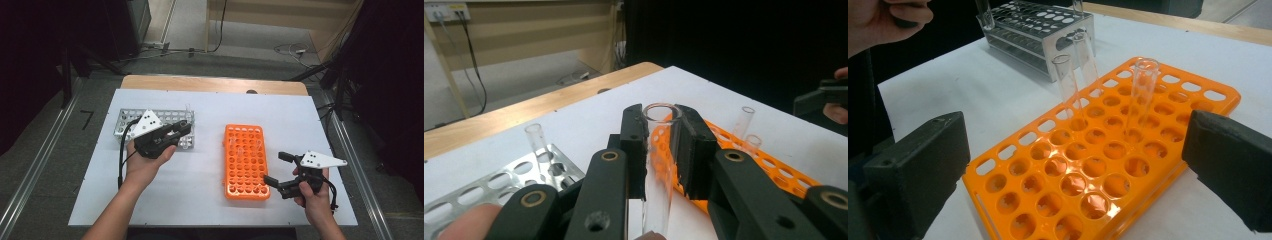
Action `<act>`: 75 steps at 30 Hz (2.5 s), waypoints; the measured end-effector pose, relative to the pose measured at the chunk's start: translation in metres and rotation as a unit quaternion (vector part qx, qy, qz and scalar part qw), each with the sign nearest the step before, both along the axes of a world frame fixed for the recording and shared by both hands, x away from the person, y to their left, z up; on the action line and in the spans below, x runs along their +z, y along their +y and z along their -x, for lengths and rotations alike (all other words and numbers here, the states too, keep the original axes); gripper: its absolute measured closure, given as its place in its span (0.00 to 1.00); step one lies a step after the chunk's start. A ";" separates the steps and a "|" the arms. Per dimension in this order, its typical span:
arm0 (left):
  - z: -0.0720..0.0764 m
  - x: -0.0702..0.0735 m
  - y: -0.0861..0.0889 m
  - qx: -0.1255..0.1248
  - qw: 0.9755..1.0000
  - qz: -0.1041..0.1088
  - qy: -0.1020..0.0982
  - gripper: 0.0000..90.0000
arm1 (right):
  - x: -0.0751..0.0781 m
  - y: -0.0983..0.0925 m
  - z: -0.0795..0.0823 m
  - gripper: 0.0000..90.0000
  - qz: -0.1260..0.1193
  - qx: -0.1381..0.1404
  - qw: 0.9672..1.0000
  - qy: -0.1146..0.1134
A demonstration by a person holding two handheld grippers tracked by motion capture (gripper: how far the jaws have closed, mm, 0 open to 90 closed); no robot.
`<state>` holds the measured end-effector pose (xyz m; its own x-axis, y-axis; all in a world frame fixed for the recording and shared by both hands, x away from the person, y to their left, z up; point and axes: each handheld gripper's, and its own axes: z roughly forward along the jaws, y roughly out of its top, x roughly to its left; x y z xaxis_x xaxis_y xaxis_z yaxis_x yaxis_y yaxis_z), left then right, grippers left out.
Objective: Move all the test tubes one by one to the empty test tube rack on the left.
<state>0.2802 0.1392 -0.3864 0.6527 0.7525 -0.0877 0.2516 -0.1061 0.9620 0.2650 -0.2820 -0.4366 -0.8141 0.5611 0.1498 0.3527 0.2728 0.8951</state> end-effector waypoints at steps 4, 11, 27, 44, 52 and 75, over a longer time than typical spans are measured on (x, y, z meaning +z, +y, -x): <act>-0.010 0.003 0.002 0.009 1.000 0.000 -0.003 0.84 | -0.001 -0.002 -0.001 0.00 0.000 -0.006 1.000 0.004; -0.025 0.005 0.005 0.022 1.000 0.005 -0.002 0.84 | -0.002 -0.005 -0.002 0.00 0.000 -0.009 1.000 0.003; -0.071 0.006 0.015 0.074 0.997 0.008 0.002 0.84 | -0.003 -0.009 -0.003 0.00 0.001 -0.015 1.000 0.003; -0.110 -0.006 0.014 0.120 0.993 0.002 0.010 0.84 | -0.004 -0.011 -0.004 0.00 -0.001 -0.016 1.000 0.005; -0.123 -0.017 0.013 0.135 0.991 0.002 0.019 0.84 | -0.005 -0.010 -0.004 0.00 -0.001 -0.015 1.000 0.005; -0.133 -0.039 0.007 0.131 0.987 -0.039 0.089 0.83 | -0.006 -0.011 -0.004 0.00 -0.003 -0.018 1.000 0.006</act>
